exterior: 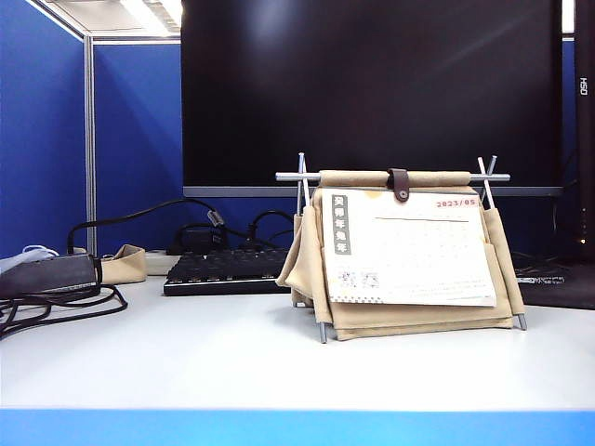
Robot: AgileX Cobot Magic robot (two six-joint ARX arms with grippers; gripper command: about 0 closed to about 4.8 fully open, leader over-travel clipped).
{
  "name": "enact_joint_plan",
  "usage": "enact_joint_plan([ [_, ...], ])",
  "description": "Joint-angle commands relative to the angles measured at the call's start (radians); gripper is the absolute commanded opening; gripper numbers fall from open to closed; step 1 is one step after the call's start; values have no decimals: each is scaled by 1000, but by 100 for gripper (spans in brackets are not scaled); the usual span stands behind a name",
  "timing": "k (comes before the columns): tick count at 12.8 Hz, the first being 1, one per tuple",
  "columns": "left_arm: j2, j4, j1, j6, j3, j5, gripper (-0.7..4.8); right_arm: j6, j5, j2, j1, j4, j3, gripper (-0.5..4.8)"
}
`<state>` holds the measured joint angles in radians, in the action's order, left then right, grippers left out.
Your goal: Turn one page of the calendar.
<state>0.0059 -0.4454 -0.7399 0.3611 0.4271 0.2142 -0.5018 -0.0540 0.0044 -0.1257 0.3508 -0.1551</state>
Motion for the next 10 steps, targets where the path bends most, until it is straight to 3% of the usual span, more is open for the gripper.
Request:
enact_joint_plan([
  [1, 3, -39, 0, 13, -47, -179, 121, 103, -8, -2, -2, 0, -4, 14],
  [3, 62, -22, 0, 43, -74, -263, 126, 114, -29, -2, -2, -9, -5, 34],
  [4, 278, 83, 0, 39, -24, -307, 323, 114, -150, 6, -2, -113, -16, 68],
  [5, 435, 105, 0, 14, 32, -341, 381, 133, -149, 68, -2, -134, -68, 94],
  [7, 648, 200, 0, -21, 103, -382, 382, 238, -151, 225, -2, -142, -185, 143],
  [8, 778, 343, 0, -21, 132, -395, 382, 286, -164, 408, 0, -146, -309, 215],
  [9, 880, 451, 0, -8, 159, -396, 382, 325, -286, 620, 8, -145, -450, 234],
  [10, 954, 472, 0, -13, 195, -404, 382, 327, -506, 854, 55, -143, -592, 234],
])
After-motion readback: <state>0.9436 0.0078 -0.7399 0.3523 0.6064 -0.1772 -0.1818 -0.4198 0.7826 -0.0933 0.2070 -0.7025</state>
